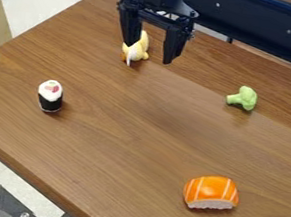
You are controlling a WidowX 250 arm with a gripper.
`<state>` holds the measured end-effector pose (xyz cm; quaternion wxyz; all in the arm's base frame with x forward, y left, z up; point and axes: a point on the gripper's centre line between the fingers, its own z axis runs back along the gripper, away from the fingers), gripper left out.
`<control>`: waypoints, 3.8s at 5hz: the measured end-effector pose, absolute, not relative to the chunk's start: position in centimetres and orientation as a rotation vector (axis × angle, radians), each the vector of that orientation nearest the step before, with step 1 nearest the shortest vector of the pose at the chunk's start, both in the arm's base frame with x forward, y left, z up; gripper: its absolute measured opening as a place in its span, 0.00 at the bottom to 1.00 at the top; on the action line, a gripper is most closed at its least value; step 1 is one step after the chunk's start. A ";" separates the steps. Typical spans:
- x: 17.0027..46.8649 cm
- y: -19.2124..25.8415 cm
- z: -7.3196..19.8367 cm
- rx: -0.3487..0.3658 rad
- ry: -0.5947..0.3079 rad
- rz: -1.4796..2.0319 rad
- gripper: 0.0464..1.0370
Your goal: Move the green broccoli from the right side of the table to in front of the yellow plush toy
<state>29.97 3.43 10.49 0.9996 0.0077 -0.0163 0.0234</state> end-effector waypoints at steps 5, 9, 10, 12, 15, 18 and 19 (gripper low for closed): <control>31.6 -1.2 10.0 -0.052 -0.039 0.233 0.96; 36.2 -6.1 6.7 -0.013 0.009 0.307 0.96; 36.4 -7.3 5.6 0.001 0.006 0.317 0.96; 36.8 -9.5 3.8 0.019 -0.027 0.324 0.96; 39.2 -9.4 1.8 0.068 -0.062 0.351 0.96; 39.4 -7.4 0.6 0.110 -0.076 0.327 0.96; 39.3 -6.7 0.2 0.138 -0.089 0.318 0.96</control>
